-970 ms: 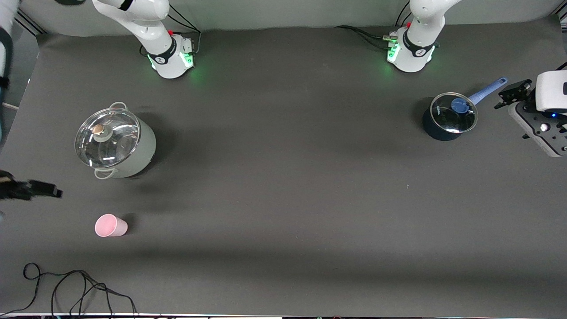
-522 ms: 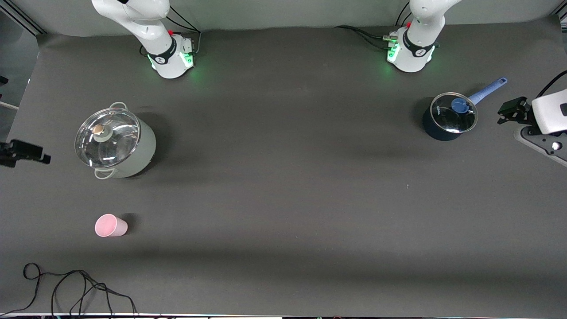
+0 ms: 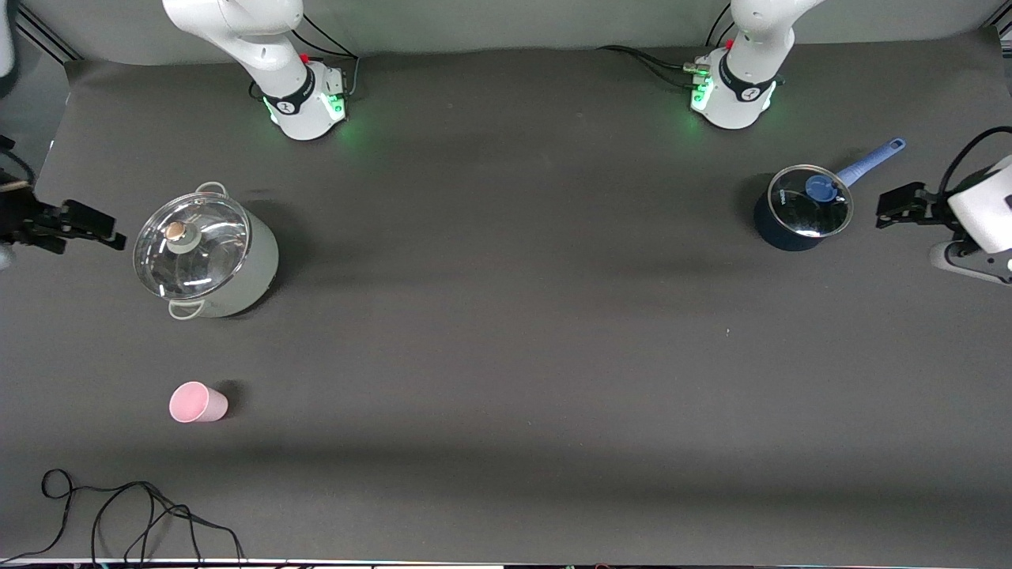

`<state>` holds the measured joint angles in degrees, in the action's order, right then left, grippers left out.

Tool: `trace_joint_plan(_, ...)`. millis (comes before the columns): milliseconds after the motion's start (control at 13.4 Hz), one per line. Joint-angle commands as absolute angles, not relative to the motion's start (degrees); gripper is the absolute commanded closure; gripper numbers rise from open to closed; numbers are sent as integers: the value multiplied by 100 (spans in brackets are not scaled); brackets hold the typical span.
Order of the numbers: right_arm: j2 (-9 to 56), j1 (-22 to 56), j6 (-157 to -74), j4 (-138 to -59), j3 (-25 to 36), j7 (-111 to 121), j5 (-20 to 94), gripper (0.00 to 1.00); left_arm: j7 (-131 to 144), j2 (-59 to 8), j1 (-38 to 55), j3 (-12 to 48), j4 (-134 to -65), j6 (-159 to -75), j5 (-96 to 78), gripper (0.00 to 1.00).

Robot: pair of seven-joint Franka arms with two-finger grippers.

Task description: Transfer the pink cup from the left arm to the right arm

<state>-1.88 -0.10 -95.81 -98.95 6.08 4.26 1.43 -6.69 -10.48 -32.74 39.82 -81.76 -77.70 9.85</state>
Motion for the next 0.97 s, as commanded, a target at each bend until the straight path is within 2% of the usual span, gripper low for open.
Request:
trace_joint_plan(0,-325,88,-9694,-10055,606,280,-26,0,139,-949,-3190,4060,-8147,-7541,932,0)
trace_joint_plan(224,-124,79,-9677,-9775,606,282,-9,0,176,-914,-3164,4122,-8156,-7550,932,0)
trace_joint_plan(373,-27,79,-9668,-9695,606,272,9,0,193,-870,-2849,3930,-8209,-7567,958,0)
trace_joint_plan(522,-44,88,-9650,-9677,606,168,17,0,193,-861,-2157,3151,-8183,-7585,949,0)
trace_joint_plan(746,-88,105,-9501,-9642,606,114,18,0,158,-774,-532,1438,-8174,-7725,879,1)
trace_joint_plan(896,-105,105,-9501,-9642,615,140,18,0,141,-695,225,523,-8217,-7970,547,1)
